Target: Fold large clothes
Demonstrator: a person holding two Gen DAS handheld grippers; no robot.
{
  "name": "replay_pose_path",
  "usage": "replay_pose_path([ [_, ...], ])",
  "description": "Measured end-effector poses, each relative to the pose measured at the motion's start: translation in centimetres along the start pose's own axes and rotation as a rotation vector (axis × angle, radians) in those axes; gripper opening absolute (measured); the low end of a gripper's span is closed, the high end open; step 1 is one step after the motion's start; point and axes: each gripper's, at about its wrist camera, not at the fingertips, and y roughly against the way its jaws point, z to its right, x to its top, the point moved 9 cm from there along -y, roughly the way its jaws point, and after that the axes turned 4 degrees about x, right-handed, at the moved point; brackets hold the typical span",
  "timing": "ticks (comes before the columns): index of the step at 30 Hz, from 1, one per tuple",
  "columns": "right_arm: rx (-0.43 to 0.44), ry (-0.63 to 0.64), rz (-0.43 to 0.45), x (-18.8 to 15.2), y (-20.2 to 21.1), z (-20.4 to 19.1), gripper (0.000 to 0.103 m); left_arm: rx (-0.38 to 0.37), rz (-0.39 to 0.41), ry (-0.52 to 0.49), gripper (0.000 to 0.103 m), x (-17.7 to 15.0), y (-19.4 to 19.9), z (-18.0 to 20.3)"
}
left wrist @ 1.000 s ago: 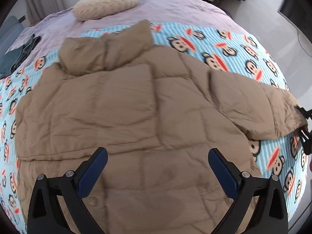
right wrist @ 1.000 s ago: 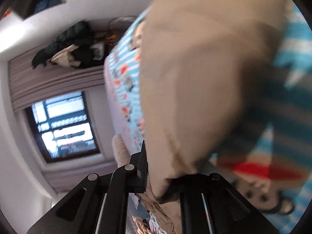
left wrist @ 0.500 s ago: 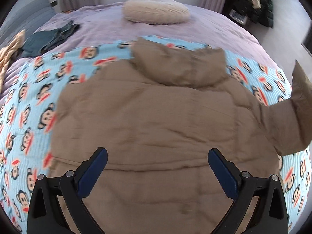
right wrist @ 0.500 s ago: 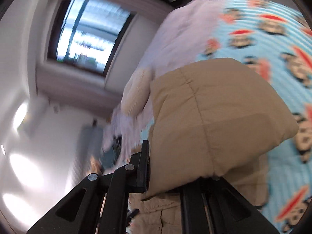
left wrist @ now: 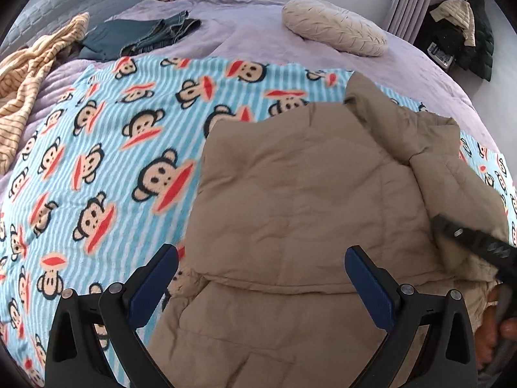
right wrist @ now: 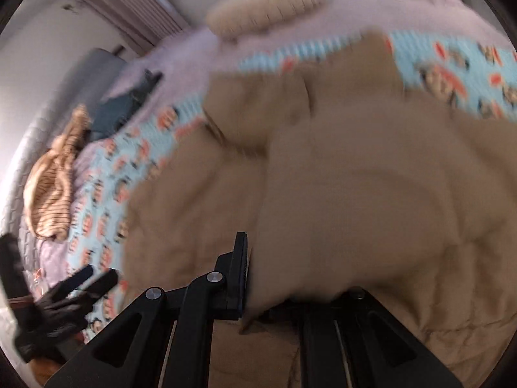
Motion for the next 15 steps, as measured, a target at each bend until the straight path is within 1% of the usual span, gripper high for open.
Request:
replay_pose_path([
  [2, -0.002, -0.042, -0.009, -0.4, -0.7, 1.0, 0.015, -0.012, -0.007, -0.005, 0.103, -0.4, -0.4, 0.0],
  [3, 0.008, -0.056, -0.011, -0.7, -0.5, 1.2, 0.023, -0.020, -0.011, -0.006, 0.103, -0.5, -0.6, 0.1],
  [4, 0.016, -0.065, -0.015, -0.7, -0.2, 1.3, 0.028, -0.027, -0.015, -0.007, 0.103, -0.7, -0.7, 0.3],
  [5, 0.022, -0.072, -0.017, -0.6, 0.1, 1.1, 0.042, -0.035, -0.018, -0.008, 0.103, -0.7, -0.8, 0.5],
  [6, 0.026, -0.073, -0.016, -0.6, 0.7, 1.0, 0.059, -0.043, -0.020, -0.009, 0.103, -0.8, -0.8, 0.7],
  [7, 0.032, -0.074, -0.008, -0.6, 1.4, 0.7, 0.066, -0.052, -0.022, -0.009, 0.103, -0.7, -0.9, 1.0],
  [8, 0.041, -0.080, 0.005, -0.6, 2.3, 0.6, 0.070, -0.059, -0.022, -0.007, 0.103, -0.7, -0.9, 1.3],
  [10, 0.063, -0.117, 0.038, -0.5, 4.0, 0.5, 0.070, -0.083, -0.020, -0.003, 0.103, -0.5, -0.8, 1.7],
  [11, 0.072, -0.166, 0.059, -0.7, 5.2, 1.5, 0.070, -0.092, -0.019, -0.002, 0.103, -0.4, -0.7, 1.9],
  [12, 0.073, -0.204, 0.073, -0.7, 5.3, 1.6, 0.070, -0.103, -0.020, -0.001, 0.103, -0.3, -0.7, 2.0],
  [14, 0.074, -0.296, 0.118, -0.5, 6.6, 3.8, 0.069, -0.129, -0.023, 0.003, 0.103, -0.2, -0.6, 2.1],
  [15, 0.065, -0.325, 0.144, -0.1, 7.2, 4.9, 0.059, -0.139, -0.023, 0.009, 0.103, -0.1, -0.5, 2.0],
])
